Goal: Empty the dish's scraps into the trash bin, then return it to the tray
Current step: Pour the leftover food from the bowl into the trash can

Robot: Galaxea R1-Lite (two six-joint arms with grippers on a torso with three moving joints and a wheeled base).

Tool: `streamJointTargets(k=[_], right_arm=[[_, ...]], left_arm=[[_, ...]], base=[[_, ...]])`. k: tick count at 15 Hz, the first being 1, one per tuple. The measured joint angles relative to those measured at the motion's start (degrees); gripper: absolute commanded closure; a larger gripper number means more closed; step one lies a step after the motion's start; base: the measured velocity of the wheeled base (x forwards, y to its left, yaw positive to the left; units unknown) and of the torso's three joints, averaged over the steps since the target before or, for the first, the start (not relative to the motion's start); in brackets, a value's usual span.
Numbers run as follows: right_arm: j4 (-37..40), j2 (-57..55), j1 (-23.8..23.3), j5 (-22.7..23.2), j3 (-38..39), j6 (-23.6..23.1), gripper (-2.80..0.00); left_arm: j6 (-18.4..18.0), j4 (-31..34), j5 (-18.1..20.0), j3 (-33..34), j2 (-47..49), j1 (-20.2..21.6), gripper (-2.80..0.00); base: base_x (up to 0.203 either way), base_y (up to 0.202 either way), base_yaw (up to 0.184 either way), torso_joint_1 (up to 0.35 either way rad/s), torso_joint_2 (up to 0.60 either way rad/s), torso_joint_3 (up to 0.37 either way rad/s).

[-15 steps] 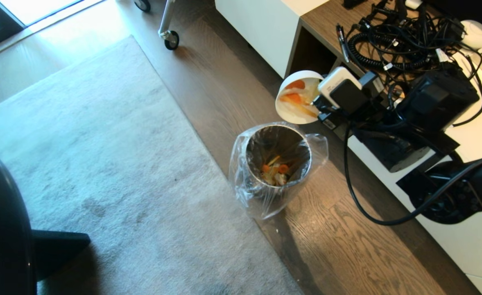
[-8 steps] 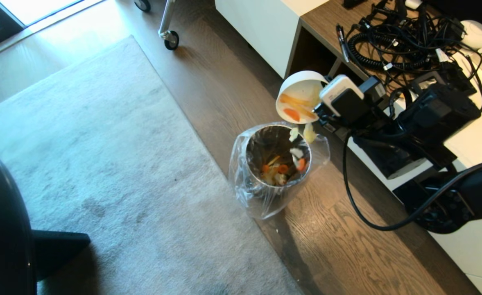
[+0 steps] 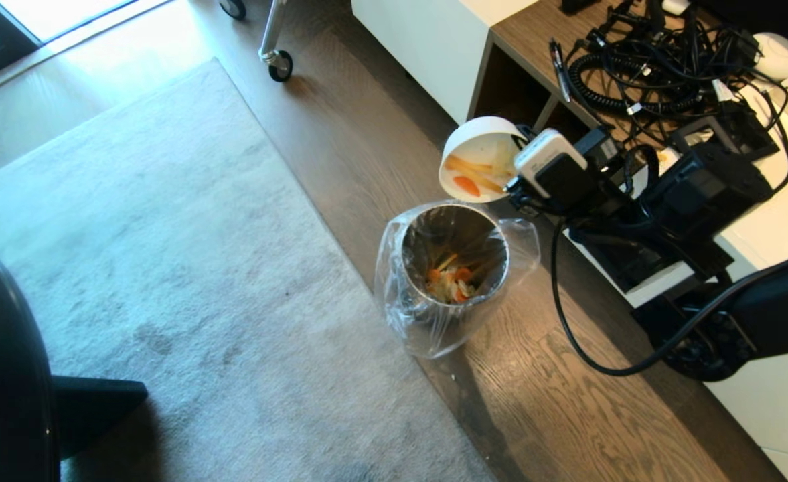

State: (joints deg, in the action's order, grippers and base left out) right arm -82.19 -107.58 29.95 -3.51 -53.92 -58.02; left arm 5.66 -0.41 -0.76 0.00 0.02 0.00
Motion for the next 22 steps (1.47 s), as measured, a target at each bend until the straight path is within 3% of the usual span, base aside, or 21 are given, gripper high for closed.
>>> streamJointTargets(k=[7, 14, 18, 22], right_arm=[[-0.2, 0.0, 0.1, 8.0, -6.6, 0.4, 0.00], [-0.4, 2.3, 0.3, 9.2, -8.2, 4.1, 0.00], [-0.3, 2.8, 0.5, 17.4, -11.5, 6.1, 0.00], [-0.4, 3.0, 0.5, 17.7, -12.3, 7.8, 0.00]], left_arm=[[0.0, 0.0, 0.0, 0.0, 0.0, 0.0, 0.00], [0.0, 0.0, 0.0, 0.0, 0.0, 0.0, 0.00], [0.0, 0.0, 0.0, 0.0, 0.0, 0.0, 0.00], [0.0, 0.0, 0.0, 0.0, 0.0, 0.0, 0.00]], base=[[0.000, 0.000, 0.000, 0.000, 0.00, 0.000], [0.000, 0.000, 0.000, 0.000, 0.00, 0.000], [0.000, 0.000, 0.000, 0.000, 0.00, 0.000], [0.000, 0.000, 0.000, 0.000, 0.00, 0.000]])
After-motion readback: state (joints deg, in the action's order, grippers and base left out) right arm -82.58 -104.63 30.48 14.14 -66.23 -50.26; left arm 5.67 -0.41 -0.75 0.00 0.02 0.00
